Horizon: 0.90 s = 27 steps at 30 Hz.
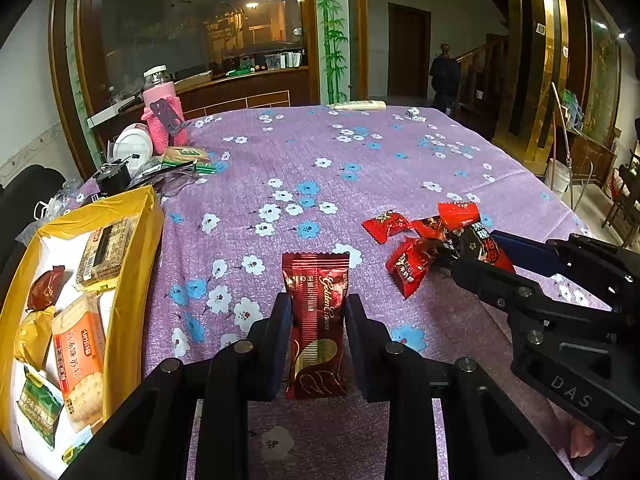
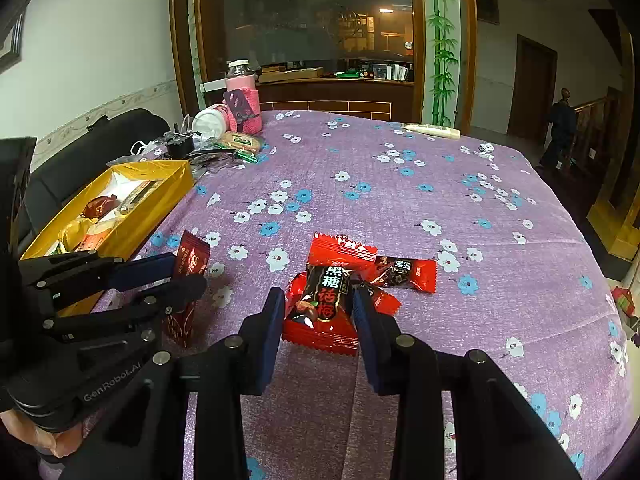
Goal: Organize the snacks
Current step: 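Carry the held bar and red candy over the white box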
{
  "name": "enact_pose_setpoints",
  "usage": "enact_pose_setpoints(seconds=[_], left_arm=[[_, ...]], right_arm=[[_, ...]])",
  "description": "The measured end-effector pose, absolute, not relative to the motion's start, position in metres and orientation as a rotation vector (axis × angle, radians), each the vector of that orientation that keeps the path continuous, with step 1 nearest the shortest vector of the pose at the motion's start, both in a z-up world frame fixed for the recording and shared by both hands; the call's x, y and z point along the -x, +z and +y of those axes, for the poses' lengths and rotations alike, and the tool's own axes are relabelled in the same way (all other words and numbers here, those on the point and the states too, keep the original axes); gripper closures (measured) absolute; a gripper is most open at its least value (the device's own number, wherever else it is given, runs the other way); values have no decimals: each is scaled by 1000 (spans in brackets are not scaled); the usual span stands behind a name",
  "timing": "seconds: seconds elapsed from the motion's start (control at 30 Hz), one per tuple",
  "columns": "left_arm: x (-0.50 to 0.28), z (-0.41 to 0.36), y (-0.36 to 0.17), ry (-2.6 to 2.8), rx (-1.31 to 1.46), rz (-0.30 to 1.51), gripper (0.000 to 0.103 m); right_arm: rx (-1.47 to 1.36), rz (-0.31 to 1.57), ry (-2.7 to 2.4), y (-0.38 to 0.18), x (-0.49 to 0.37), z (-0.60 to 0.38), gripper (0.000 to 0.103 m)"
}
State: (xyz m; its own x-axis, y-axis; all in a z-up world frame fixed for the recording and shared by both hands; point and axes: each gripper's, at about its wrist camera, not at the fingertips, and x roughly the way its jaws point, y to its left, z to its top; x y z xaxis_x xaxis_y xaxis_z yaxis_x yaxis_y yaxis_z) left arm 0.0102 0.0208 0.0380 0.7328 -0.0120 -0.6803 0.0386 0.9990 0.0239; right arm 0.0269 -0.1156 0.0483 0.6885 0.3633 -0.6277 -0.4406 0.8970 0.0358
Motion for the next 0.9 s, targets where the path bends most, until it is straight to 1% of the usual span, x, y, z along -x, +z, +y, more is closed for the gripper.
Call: enact_pose_setpoints(seconds=[0.23, 0.5, 0.7, 0.9], left_arm=[[-4, 24, 47, -27, -16, 716, 75], [20, 47, 74, -5, 15, 633, 75], [40, 89, 88, 42, 68, 596, 75], [55, 135, 91, 85, 144, 596, 75]], right_arm=[[98, 672, 437, 50, -29, -120, 69], [22, 669, 468, 62, -12, -111, 69], [12, 672, 554, 68, 8, -80, 69], [38, 656, 601, 76, 22, -55, 69]])
